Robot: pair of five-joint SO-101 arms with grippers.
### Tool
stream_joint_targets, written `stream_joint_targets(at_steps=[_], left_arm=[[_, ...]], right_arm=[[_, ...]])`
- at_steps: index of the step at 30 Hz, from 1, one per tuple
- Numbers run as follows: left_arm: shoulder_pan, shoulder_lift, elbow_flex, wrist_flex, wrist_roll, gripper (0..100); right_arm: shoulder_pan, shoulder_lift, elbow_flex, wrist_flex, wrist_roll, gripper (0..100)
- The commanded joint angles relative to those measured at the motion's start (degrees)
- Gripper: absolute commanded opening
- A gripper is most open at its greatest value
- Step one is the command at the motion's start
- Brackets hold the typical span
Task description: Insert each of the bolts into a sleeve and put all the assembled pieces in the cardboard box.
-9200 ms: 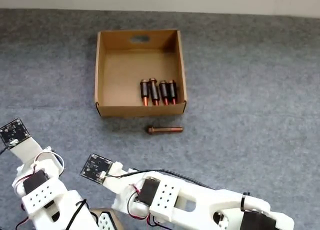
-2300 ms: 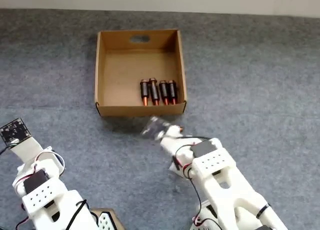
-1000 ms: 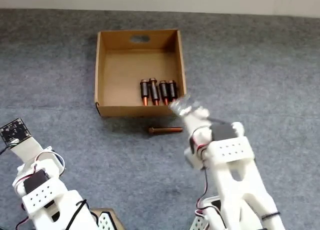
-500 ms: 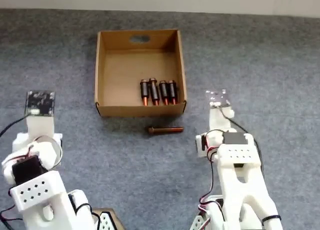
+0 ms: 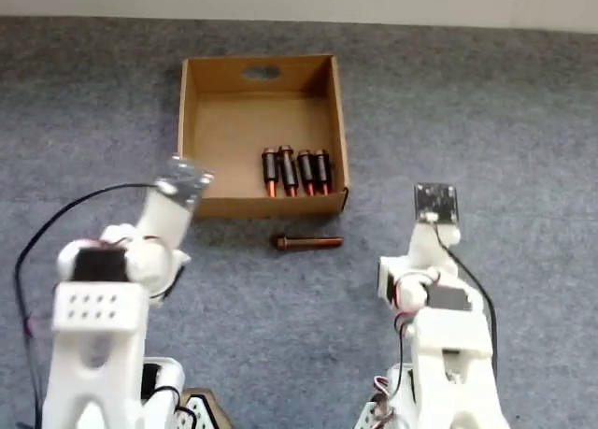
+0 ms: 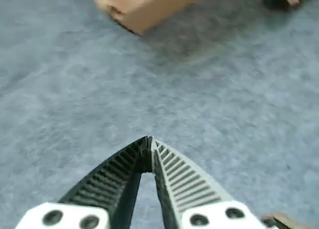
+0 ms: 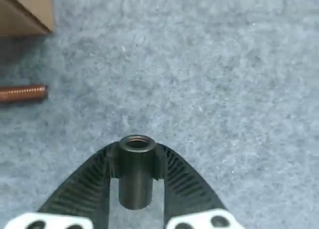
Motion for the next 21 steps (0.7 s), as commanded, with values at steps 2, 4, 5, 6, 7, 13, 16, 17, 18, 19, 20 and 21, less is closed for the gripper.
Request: stream_joint_targets(at_steps=[2,4,5,6,7,13,16,17,18,19,20,21], left_arm=[[10.3,6.1,-2.5,-2.7,0.3,2],[13.8,6.7,-2.5,-6.3,5.3,3],[15.3,6.9,-2.4,-8.5,8.4,5],[16.8,7.0,-2.4,-10.7,11.5,7],[18.2,7.2,-2.4,-12.6,14.7,11],[23.4,7.3,0.7,-22.7,34.8,29],[24.3,7.5,5.5,-31.5,35.5,28],[24.2,8.0,6.9,-34.3,35.5,28],[24.1,9.2,7.9,-36.7,35.5,28],[24.1,10.7,8.1,-38.1,35.5,28],[24.1,12.7,8.0,-38.9,35.7,28],[24.2,15.0,7.9,-39.6,35.8,28]], right_arm=[[-4.1,-13.6,6.0,-0.7,1.4,0.6],[-5.1,-17.5,8.3,-0.7,2.5,0.6],[-5.3,-18.8,8.9,-0.5,2.5,0.6],[-5.5,-20.0,9.4,0.5,2.6,0.6],[-5.5,-21.0,9.5,1.5,2.5,0.6],[-5.5,-23.5,10.0,3.4,2.6,0.6],[-5.5,-23.5,10.0,3.4,2.5,0.6],[-5.5,-23.5,10.0,3.4,2.5,0.6],[-5.5,-23.5,10.1,3.4,2.5,0.6],[-5.5,-23.5,10.1,3.4,2.5,0.6],[-5.5,-23.5,10.1,3.4,2.5,0.6],[-5.5,-23.5,10.1,3.4,2.5,0.6]])
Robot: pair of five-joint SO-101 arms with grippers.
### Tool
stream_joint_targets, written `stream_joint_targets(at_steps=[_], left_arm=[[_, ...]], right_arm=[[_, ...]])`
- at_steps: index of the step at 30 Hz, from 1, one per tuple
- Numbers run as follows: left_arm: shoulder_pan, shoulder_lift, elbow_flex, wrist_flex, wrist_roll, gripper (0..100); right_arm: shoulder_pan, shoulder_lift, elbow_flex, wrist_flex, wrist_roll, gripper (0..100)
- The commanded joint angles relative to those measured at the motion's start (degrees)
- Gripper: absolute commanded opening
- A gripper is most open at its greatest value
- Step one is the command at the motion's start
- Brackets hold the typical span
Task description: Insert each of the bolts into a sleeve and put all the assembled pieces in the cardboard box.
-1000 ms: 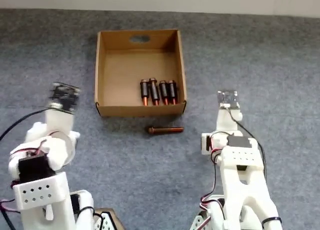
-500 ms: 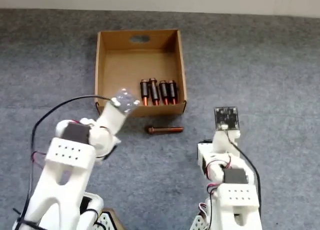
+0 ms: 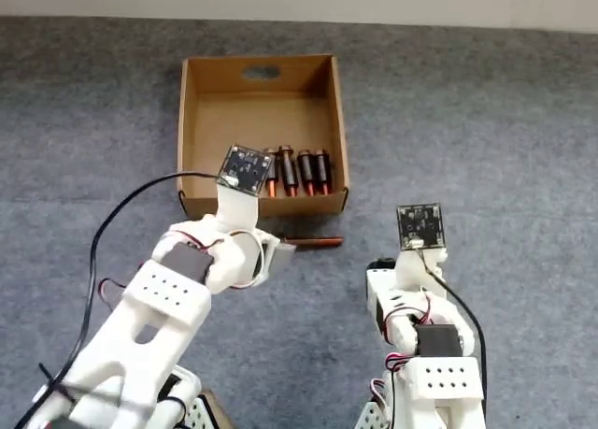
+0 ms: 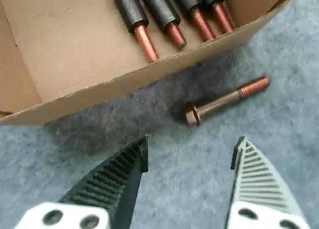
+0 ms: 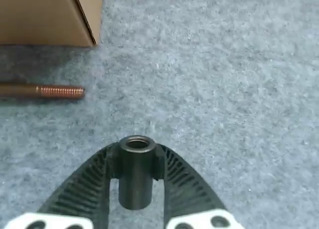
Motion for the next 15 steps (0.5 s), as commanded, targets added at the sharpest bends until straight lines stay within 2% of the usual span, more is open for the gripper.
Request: stream_joint_targets(at_steps=[1,6,15], left_arm=[[0.9,6.3,-0.8,-4.4,0.6,28],[0.7,18.0,-7.1,-4.7,0.6,28],[0.7,23.6,-11.4,-4.8,0.7,28]], right_arm=[[-0.4,-0.7,-0.2,0.3,0.5,0.6],[-0.5,-0.7,-0.2,0.3,0.5,0.6],[-0.5,-0.7,-0.2,0.3,0.5,0.6]])
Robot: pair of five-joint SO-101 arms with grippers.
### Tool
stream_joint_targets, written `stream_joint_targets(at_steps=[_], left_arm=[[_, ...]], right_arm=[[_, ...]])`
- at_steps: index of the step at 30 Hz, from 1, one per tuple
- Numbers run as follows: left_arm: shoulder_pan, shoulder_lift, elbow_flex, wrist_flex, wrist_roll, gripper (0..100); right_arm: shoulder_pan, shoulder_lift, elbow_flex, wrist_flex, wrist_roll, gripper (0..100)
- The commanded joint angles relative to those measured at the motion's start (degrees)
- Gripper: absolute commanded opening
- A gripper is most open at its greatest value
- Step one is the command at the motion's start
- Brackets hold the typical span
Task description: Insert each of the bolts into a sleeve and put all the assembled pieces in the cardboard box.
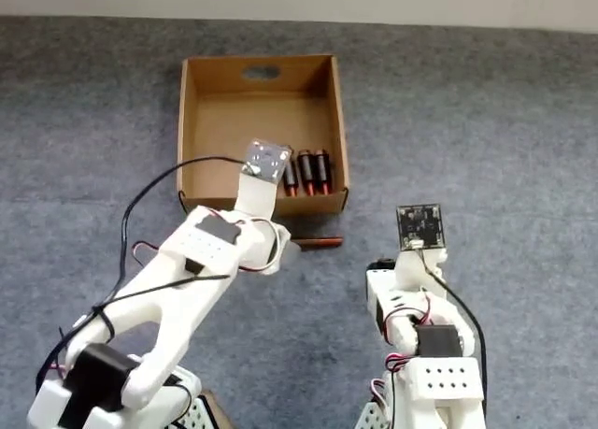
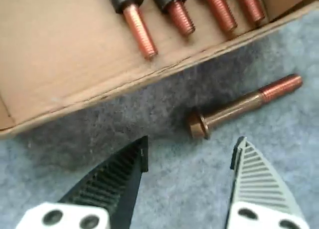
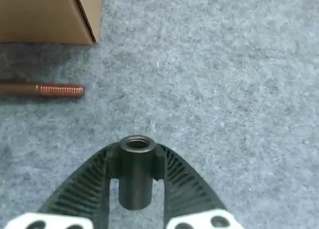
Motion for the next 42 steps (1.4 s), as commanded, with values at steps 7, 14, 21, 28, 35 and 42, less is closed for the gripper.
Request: stream_joint_targets(at_steps=[7,14,21,28,35,42], left_arm=[[0.3,5.8,-2.5,-0.8,0.4,21],[0.3,6.2,-2.8,-0.9,0.2,7],[1.5,6.1,-2.9,-0.9,1.0,13],[2.1,6.5,-6.9,-1.0,20.4,21],[2.1,6.3,-8.4,-1.1,19.3,20],[2.1,6.9,-7.9,-8.5,19.4,20]], right_arm=[[-0.5,-0.7,-0.4,0.0,0.6,0.6],[-0.5,-0.7,-0.3,0.0,0.6,0.6],[-0.5,-0.7,-0.3,0.0,0.7,0.6],[-0.5,-0.7,-0.3,0.0,0.8,0.6],[-0.5,-0.7,-0.3,-0.1,0.8,0.6],[-0.5,-0.7,-0.3,-0.1,0.8,0.6]])
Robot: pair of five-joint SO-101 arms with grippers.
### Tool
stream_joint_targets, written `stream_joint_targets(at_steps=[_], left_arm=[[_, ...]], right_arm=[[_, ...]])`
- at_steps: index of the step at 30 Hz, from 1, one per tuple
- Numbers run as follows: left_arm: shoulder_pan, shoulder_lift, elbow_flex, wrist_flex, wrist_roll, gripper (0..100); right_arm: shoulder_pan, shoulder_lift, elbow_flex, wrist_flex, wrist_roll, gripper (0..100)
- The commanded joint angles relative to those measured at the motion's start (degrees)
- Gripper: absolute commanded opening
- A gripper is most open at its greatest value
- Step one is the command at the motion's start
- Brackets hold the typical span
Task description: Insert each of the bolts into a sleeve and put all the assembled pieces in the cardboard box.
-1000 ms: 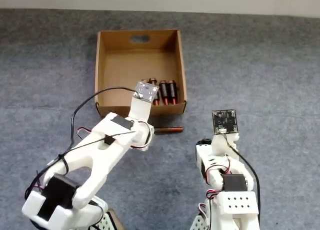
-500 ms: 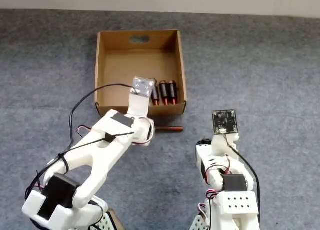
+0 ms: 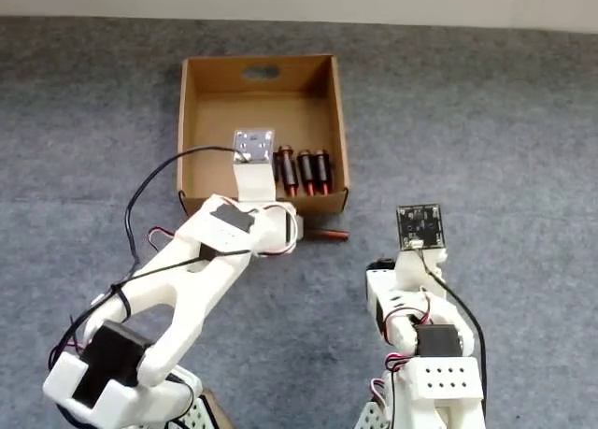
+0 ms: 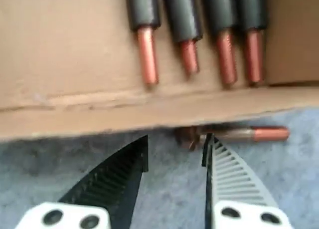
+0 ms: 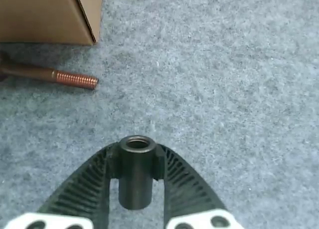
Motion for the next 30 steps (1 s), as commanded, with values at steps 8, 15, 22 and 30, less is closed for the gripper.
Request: stream_joint_targets(at_steps=[8,15,22,30], left_arm=[[0.6,0.0,-1.6,-5.4,-0.3,20],[1.5,0.0,1.9,-5.6,-0.3,20],[1.6,0.2,2.3,-7.6,-0.1,20],[3.6,5.8,0.6,-7.5,-0.1,20]], right_arm=[[-0.5,-0.7,-0.3,-0.1,0.8,0.6],[-0.5,-0.7,-0.3,-0.1,0.8,0.6],[-0.5,-0.7,-0.3,-0.1,0.8,0.6],[-0.5,-0.7,-0.3,-0.1,0.8,0.6]])
